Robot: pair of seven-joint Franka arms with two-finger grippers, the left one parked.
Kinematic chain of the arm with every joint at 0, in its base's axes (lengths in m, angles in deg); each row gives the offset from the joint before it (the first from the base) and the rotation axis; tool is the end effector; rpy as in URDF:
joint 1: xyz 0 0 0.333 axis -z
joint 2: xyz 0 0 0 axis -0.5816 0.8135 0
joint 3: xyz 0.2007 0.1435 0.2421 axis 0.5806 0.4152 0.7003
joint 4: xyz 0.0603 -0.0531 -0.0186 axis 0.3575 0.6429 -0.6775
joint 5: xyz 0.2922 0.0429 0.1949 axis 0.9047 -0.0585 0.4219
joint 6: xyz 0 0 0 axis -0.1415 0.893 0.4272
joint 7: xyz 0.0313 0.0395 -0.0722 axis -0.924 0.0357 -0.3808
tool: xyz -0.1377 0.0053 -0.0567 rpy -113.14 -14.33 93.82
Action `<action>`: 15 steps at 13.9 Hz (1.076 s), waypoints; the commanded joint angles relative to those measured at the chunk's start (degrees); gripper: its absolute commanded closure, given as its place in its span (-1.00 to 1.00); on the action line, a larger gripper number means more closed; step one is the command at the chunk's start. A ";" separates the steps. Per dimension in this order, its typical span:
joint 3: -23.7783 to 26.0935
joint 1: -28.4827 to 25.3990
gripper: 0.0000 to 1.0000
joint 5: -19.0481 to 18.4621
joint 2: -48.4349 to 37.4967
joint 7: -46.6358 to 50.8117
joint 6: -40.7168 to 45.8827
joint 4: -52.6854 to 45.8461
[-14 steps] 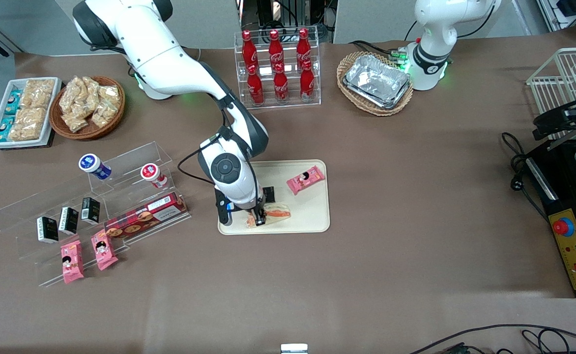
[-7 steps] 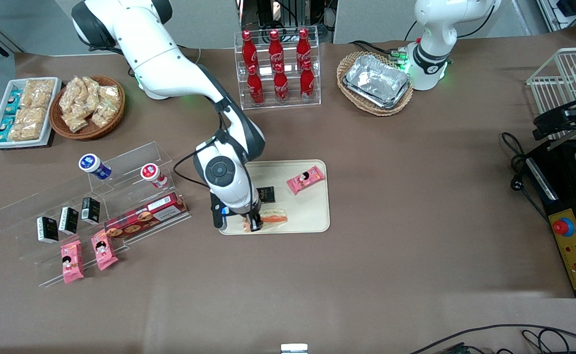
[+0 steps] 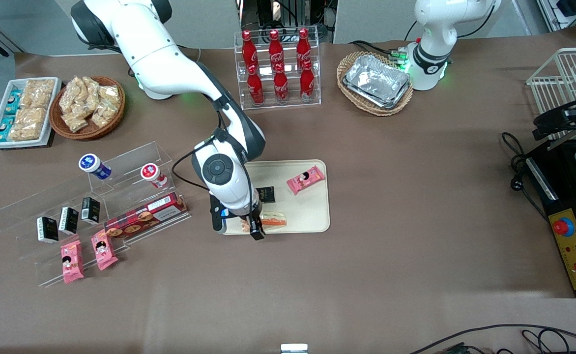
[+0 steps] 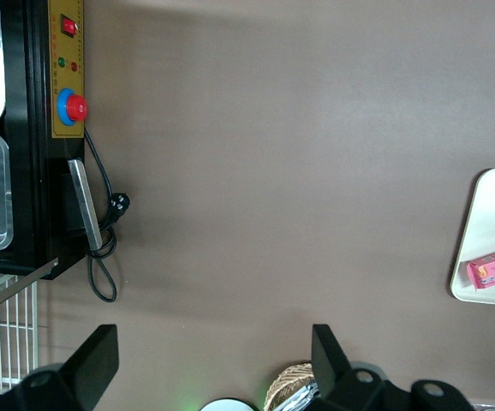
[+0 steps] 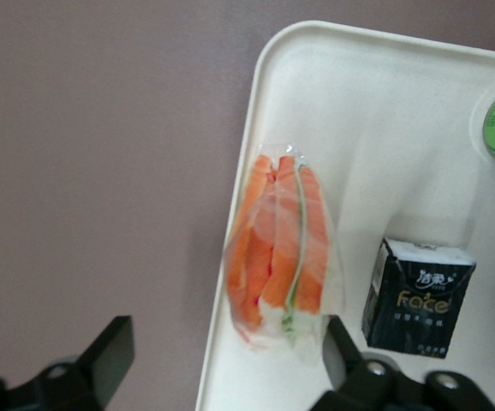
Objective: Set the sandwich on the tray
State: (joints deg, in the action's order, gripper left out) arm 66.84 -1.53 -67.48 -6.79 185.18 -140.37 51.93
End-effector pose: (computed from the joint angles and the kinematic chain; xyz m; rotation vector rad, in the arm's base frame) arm 0.5958 0.3951 0.2738 -2.2724 1.8957 0.0024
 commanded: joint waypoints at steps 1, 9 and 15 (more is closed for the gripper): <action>-0.04 0.27 -1.00 -0.46 -3.50 0.75 4.73 -0.80; -0.04 5.70 -1.00 0.77 -15.54 -17.14 21.18 -0.53; -0.12 13.44 -1.00 0.68 -19.94 -42.44 29.08 0.17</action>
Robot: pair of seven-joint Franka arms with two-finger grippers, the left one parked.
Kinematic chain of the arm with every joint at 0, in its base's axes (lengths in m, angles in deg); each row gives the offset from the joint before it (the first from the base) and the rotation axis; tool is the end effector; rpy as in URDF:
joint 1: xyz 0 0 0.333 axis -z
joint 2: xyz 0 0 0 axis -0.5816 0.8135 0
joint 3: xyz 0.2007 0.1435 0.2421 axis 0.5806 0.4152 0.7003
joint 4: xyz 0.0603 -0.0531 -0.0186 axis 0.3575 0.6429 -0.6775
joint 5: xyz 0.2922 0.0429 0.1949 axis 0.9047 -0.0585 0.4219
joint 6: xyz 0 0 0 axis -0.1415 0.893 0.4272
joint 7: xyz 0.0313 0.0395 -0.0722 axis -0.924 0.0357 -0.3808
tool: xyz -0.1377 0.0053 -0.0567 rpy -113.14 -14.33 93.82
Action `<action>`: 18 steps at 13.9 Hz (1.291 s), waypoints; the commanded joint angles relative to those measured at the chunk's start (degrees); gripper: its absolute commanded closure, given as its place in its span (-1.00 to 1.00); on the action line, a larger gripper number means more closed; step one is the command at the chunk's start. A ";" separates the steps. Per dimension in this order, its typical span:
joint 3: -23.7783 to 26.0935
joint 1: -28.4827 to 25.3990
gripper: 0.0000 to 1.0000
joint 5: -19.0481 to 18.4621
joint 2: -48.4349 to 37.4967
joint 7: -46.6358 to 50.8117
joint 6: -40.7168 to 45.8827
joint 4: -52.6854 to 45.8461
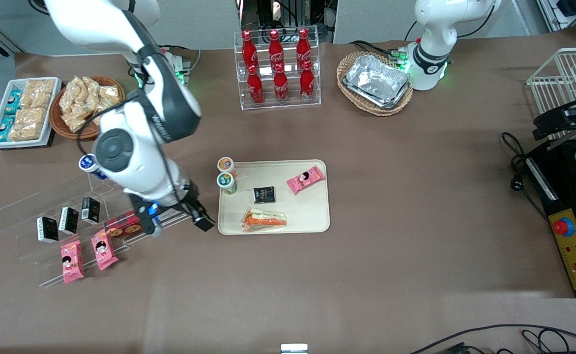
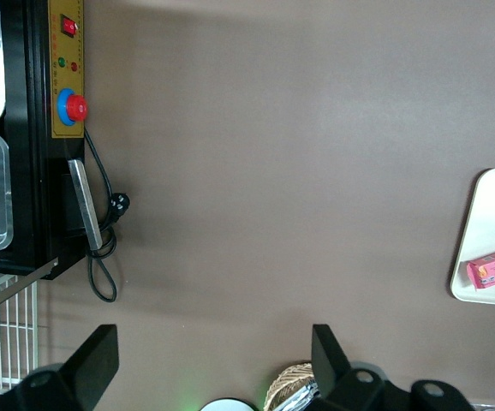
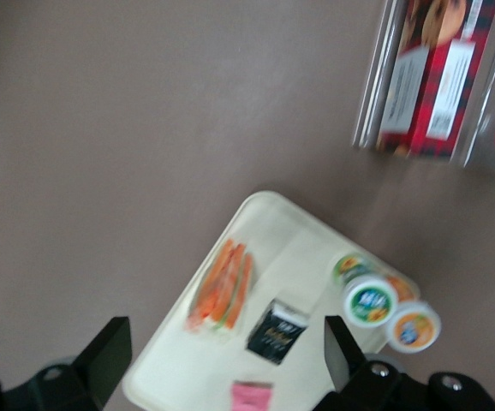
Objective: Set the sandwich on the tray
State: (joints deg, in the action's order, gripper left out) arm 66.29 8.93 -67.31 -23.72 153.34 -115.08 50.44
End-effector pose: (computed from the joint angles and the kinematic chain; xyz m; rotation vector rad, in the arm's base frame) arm 0.5986 0.2599 0.4432 -2.6624 1.4415 0.0803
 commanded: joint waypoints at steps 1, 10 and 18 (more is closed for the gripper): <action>0.43 4.39 -1.00 0.43 -3.89 -14.82 4.67 2.10; -0.10 11.34 -1.00 -4.40 -9.60 -47.44 9.24 4.74; -0.10 21.62 -1.00 -5.46 -14.79 -71.00 17.86 4.74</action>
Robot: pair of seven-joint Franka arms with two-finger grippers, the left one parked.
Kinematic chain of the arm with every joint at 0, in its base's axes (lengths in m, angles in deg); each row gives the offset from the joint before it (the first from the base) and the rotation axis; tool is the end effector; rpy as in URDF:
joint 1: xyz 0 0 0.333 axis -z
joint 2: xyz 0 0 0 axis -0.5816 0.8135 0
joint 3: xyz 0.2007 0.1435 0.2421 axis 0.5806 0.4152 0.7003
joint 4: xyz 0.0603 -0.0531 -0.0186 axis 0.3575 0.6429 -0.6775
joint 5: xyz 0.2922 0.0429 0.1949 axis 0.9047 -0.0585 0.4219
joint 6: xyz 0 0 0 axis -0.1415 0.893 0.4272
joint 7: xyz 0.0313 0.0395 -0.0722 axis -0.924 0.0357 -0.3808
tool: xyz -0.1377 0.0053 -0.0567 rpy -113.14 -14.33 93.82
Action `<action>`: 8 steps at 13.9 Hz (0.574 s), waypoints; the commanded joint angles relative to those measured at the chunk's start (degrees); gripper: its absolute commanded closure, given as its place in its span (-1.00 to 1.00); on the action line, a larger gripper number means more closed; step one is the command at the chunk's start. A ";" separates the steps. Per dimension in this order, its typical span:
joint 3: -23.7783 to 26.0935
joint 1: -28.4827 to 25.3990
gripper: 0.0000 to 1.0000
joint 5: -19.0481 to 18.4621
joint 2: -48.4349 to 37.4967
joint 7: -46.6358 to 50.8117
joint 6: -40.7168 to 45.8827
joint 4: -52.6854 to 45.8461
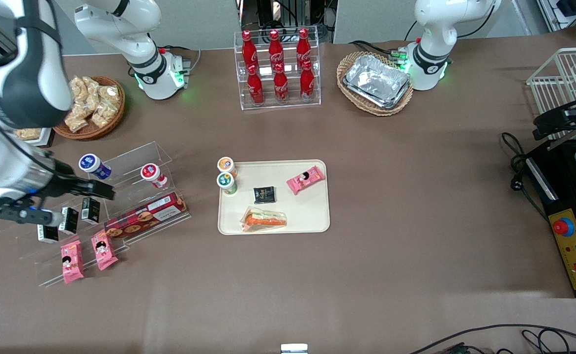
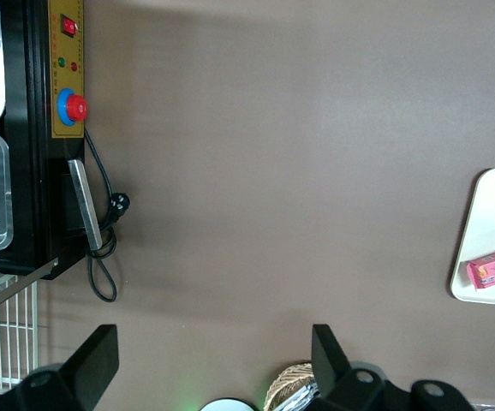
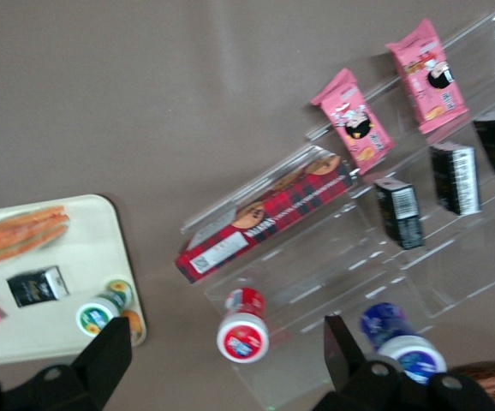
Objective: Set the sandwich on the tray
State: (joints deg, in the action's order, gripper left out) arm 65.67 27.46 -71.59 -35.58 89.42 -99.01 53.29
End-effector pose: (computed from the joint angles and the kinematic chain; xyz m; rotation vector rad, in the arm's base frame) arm 0.5697 0.0374 0.5233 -3.0707 0.2666 0.1268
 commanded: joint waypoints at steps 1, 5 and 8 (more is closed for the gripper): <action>0.60 4.23 -1.00 -2.14 -3.72 -8.77 3.10 1.89; 0.52 4.77 -1.00 -3.73 -7.32 -9.83 8.38 1.89; 0.60 4.77 -1.00 -3.65 -8.21 -9.92 8.49 1.63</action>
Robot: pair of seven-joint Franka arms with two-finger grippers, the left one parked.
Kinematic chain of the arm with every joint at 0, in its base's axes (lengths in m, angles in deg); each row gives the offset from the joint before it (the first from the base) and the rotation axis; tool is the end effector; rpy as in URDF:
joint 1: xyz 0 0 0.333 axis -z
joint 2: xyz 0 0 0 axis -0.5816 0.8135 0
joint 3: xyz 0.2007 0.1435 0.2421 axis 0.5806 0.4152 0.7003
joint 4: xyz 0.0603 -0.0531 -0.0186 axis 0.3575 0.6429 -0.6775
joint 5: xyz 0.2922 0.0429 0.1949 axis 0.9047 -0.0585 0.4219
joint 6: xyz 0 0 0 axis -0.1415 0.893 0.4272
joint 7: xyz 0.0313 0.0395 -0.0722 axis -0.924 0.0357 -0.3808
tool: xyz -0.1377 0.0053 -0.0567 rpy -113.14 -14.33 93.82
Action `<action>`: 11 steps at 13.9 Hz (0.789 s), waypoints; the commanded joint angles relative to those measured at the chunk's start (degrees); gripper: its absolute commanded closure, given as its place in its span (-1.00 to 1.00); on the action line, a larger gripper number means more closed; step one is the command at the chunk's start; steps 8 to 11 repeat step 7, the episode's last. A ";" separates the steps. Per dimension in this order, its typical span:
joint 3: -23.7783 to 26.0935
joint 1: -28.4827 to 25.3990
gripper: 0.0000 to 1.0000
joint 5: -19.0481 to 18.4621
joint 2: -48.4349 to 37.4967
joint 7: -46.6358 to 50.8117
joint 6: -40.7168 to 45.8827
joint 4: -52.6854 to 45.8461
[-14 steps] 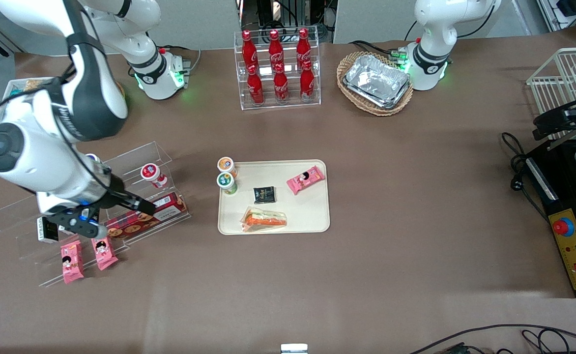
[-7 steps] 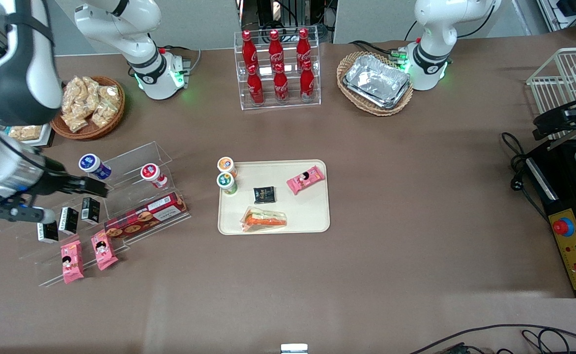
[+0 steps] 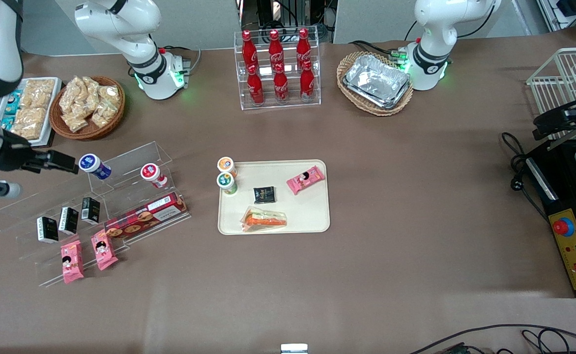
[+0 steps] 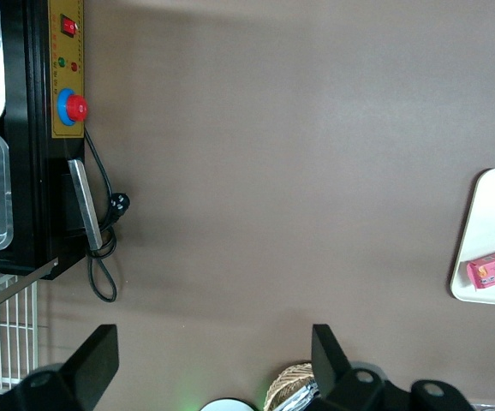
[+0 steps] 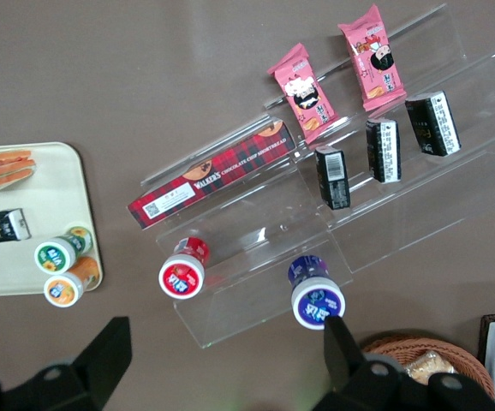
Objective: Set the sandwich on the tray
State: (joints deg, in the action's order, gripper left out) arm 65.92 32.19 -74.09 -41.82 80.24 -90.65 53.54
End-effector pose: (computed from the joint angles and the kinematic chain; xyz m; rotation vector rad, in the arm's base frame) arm 0.5240 -0.0134 0.5700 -3.0988 0.1253 0.1816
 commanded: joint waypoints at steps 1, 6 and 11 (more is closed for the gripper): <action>0.44 -0.05 -1.00 -0.88 -1.53 -0.48 0.11 0.76; 0.35 0.12 -1.00 -0.61 -0.83 0.05 -0.24 -0.21; 0.44 0.04 -1.00 -0.44 -0.82 0.22 -0.59 -0.21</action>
